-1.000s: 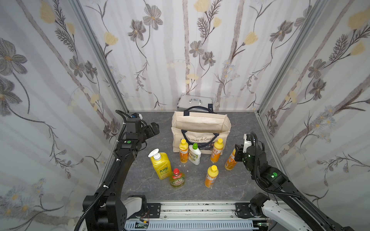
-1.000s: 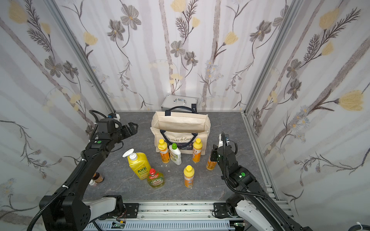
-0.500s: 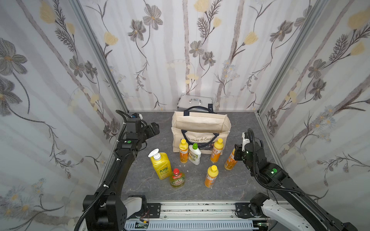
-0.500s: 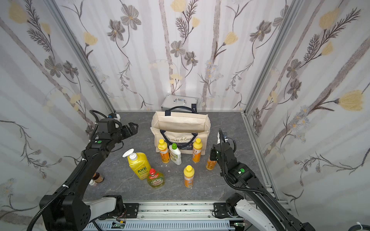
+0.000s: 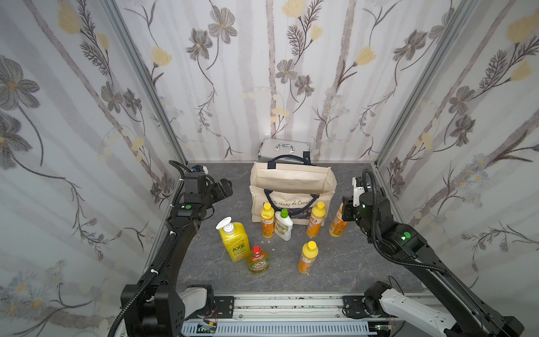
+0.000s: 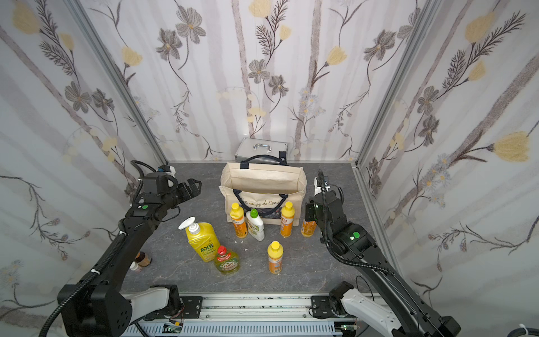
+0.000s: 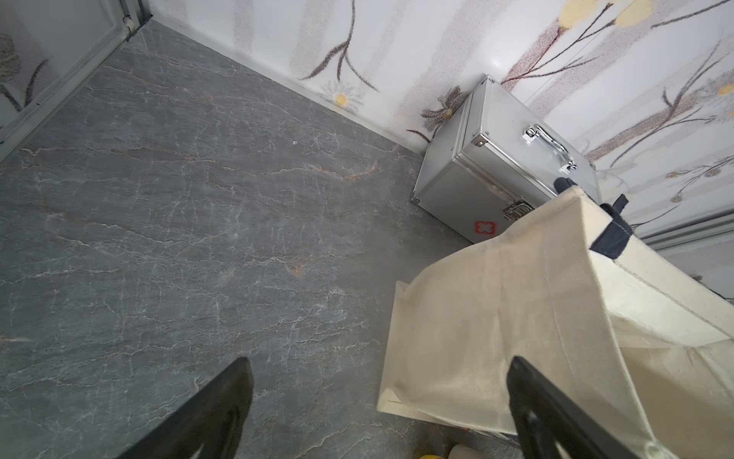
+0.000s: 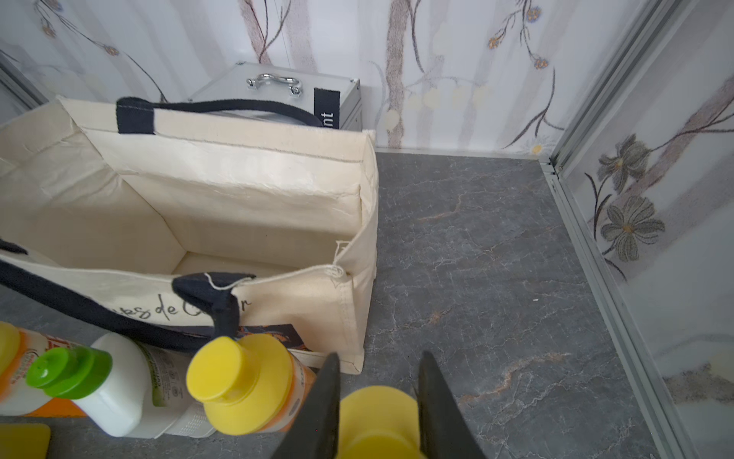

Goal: Pack dish soap into the shopping bag
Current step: Pick up the bottle of dish soap at the center of the board, then place the bottle of dish soap in the shopping bag.

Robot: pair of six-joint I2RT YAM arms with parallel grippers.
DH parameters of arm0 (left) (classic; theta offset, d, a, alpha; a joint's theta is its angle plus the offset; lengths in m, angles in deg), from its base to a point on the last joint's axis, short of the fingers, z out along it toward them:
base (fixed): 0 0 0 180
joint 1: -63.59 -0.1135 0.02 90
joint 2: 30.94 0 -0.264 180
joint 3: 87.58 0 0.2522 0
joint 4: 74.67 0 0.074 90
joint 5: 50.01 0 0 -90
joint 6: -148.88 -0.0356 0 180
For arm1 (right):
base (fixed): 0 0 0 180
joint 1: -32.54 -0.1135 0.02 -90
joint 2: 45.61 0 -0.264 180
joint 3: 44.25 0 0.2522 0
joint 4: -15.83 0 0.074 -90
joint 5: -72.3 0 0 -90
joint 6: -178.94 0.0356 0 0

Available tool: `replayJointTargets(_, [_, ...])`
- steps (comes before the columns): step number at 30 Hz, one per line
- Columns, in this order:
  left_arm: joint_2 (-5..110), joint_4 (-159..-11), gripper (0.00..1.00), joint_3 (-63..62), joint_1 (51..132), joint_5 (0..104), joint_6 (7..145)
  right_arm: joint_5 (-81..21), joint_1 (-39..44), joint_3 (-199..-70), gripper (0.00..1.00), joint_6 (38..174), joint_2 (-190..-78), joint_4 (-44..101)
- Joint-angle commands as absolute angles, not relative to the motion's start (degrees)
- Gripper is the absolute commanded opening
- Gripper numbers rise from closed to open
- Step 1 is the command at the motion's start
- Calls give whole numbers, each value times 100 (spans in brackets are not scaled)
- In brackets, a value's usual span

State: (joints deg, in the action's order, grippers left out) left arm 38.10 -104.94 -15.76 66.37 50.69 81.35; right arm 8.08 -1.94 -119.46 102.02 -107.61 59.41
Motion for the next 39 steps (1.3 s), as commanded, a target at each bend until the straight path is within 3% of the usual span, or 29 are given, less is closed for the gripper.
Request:
replayJointTargets(1, [3779,-10493,100,-1533,6640,5089,8094,1054,-184,-12515,0,9823,-10942,5762])
replayJointTargets(20, [3771,-10565,100,-1493,6670,5077,8071,696,-139,-15741,0,8820,-12528,5710])
replayJointTargets(39, [3788,-10699,100,-1447,6690,4957,7971,220,-35,-16726,0,8591,-14073,4672])
